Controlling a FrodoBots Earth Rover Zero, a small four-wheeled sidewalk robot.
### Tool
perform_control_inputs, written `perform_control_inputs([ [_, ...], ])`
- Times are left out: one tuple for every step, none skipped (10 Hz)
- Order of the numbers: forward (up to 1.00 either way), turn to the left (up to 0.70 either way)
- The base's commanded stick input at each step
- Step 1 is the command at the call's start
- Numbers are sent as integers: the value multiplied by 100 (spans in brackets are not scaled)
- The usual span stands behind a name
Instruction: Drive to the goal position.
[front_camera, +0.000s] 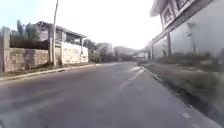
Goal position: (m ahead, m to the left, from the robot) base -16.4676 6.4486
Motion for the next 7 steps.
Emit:
perform_control_inputs([
  [100,-39],
  [100,-40],
  [100,-40],
  [100,-40],
  [100,-4],
  [100,0],
  [100,0],
])
